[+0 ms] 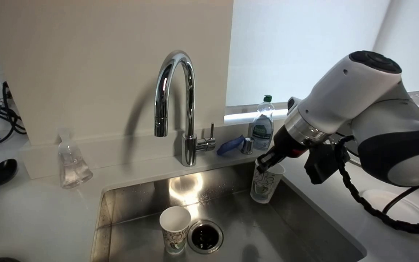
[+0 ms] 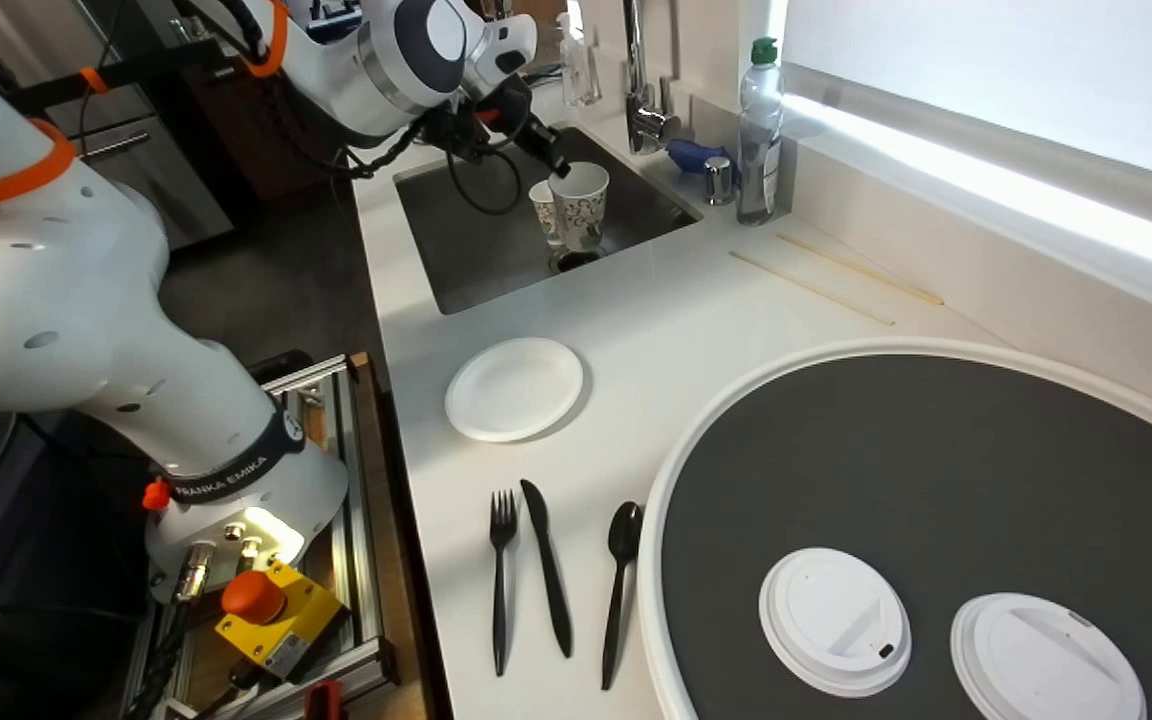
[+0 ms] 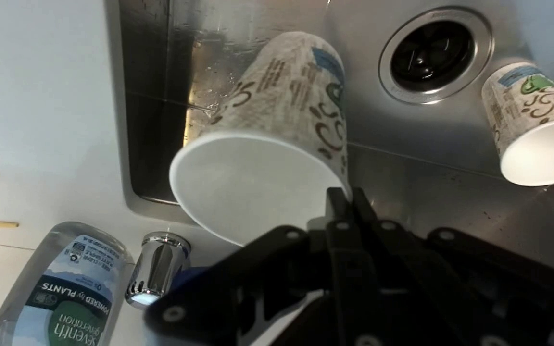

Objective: Place the coffee cup in the sink then put the liquid from the cup on the left into the cup on the right.

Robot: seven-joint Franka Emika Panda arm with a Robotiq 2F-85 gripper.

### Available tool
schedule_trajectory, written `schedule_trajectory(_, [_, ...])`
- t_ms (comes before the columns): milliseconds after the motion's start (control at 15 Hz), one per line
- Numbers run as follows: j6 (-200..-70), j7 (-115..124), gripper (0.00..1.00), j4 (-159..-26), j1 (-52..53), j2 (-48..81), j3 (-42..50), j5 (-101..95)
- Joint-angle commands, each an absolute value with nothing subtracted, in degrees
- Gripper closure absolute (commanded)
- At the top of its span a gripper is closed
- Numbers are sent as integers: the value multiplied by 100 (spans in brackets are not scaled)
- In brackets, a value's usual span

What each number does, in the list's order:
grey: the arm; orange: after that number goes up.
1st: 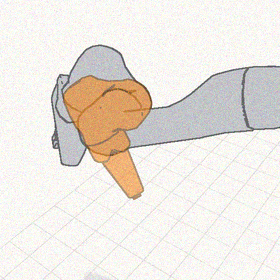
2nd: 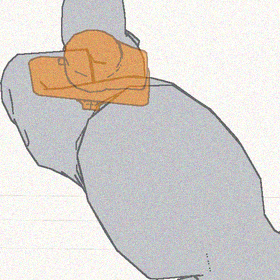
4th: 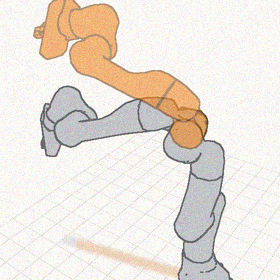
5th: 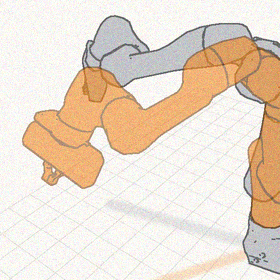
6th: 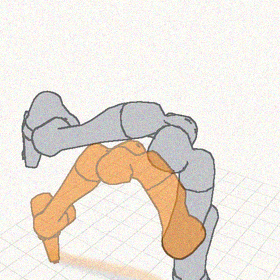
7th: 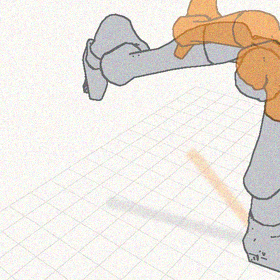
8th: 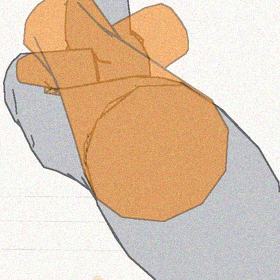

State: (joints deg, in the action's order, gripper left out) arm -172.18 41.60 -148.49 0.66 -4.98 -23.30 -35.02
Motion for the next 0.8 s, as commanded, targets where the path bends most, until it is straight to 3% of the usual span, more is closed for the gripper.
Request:
schedule_trajectory(0, [-17114, 4403, 99, -14711, 11, -443, -2439, -3787])
schedule_trajectory(733, [-16457, 6439, 99, -13850, 87, 327, -2942, -6111])
